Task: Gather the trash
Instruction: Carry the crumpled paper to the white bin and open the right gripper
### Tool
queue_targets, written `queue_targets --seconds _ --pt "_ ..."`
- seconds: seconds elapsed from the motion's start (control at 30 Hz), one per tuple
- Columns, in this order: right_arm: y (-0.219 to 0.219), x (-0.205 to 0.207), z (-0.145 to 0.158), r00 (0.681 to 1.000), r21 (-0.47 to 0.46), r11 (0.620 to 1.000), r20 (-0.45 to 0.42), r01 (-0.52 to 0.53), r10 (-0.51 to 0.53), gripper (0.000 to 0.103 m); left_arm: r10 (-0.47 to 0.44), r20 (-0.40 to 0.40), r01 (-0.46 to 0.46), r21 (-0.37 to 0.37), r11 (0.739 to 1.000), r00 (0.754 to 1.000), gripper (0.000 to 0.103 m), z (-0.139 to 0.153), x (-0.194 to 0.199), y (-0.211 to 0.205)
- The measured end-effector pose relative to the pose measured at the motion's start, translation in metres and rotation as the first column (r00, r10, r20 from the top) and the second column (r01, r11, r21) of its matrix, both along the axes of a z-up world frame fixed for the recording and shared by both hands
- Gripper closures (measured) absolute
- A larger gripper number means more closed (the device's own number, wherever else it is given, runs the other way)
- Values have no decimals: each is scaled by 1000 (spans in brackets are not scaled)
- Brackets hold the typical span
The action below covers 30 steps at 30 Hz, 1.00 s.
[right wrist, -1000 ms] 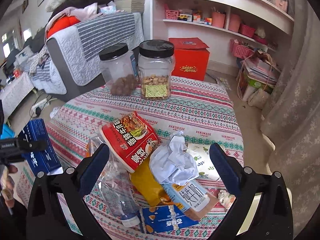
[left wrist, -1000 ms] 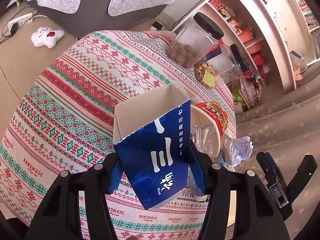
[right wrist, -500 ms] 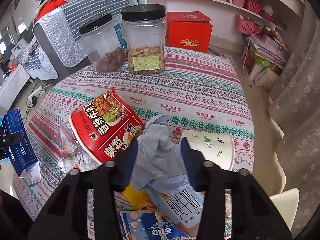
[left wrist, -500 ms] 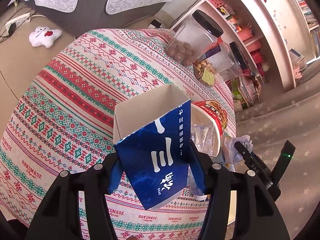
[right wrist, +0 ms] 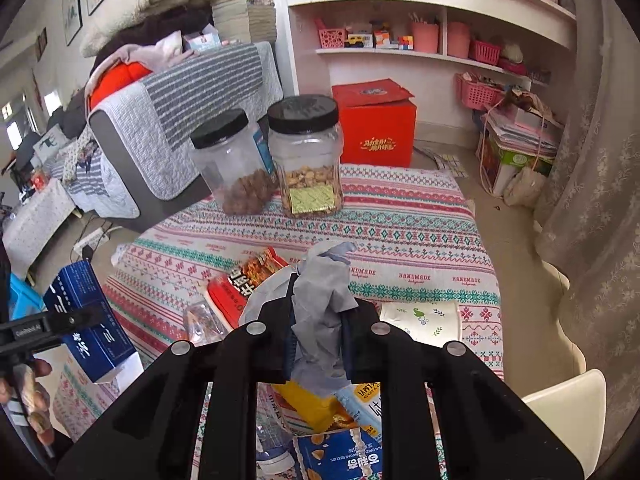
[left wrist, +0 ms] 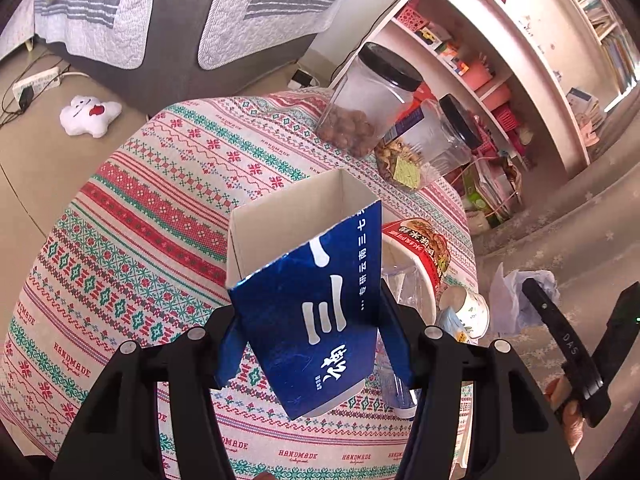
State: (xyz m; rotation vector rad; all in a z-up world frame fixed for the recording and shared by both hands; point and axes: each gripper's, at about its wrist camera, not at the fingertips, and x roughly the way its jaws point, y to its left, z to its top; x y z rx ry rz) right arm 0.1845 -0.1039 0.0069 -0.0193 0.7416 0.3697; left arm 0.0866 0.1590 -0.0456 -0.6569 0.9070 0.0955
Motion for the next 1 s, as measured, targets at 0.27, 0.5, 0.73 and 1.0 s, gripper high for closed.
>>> queue_targets --seconds 0.27,0.5,0.73,1.0 --pt "-48 -27 30 982 1 990 126 141 -140 86 -32 75 26 73 997 997 46 14 -2 -27" --pt "-119 -45 33 936 12 945 139 326 -324 86 -113 91 99 140 985 989 46 17 2 -62" --pt "-192 -62 24 871 -7 875 92 484 -482 86 -206 115 178 214 960 972 46 27 5 -108" --pt "-245 -79 9 789 -7 789 -19 614 -614 46 -343 139 306 228 924 929 45 42 18 -189"
